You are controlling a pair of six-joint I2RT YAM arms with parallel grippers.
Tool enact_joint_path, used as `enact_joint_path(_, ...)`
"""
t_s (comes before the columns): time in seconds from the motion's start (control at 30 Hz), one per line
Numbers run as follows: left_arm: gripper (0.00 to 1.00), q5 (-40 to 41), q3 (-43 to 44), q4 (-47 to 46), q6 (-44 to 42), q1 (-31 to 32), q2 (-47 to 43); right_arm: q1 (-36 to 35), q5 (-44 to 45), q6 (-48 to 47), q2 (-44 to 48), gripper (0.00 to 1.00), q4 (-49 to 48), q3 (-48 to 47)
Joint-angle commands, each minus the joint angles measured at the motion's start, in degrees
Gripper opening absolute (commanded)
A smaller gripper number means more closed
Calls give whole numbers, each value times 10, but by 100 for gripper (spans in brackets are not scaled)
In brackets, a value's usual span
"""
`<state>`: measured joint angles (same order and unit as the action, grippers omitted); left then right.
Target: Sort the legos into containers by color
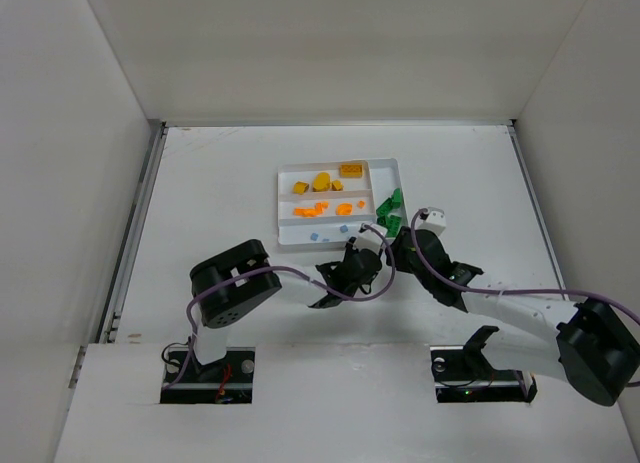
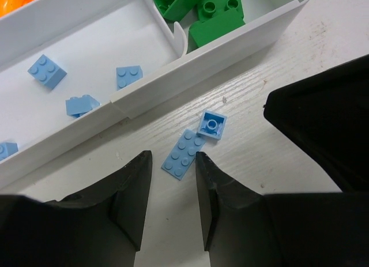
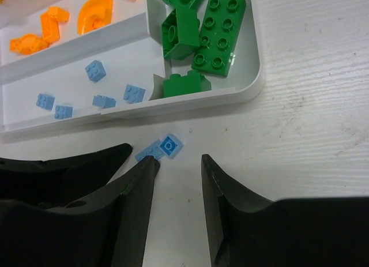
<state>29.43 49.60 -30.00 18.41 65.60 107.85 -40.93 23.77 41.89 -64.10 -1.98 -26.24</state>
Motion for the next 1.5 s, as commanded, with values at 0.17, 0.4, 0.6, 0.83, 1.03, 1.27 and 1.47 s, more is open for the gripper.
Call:
enact_joint_path(0.17, 20, -43, 2, 20, -3, -6, 17, 5, 0, 4, 17, 43, -29, 7)
enact_joint_path(0.4, 10, -41, -31, 20, 13, 7, -22, 5, -2, 5, 1, 44, -31, 9)
enact_joint_path(0.6, 10, -44, -99, 25, 56, 3, -126, -5, -16, -8, -44, 47, -32, -12)
enact_joint_path(0.83, 10, -62, -152, 38, 99, -43, -257, -14, -25, -22, -90, 50, -31, -42)
enact_joint_path(1.03, 12, -77, -153, 41, 101, -123, -309, -19, -26, -30, -127, 51, -32, -57)
enact_joint_path(1.27, 12, -110, -133, 32, 103, -199, -272, -23, -24, -39, -156, 51, -22, -80)
enact_joint_path(1.47, 13, -107, -124, 22, 102, -227, -227, -24, -20, -44, -186, 48, -15, -105)
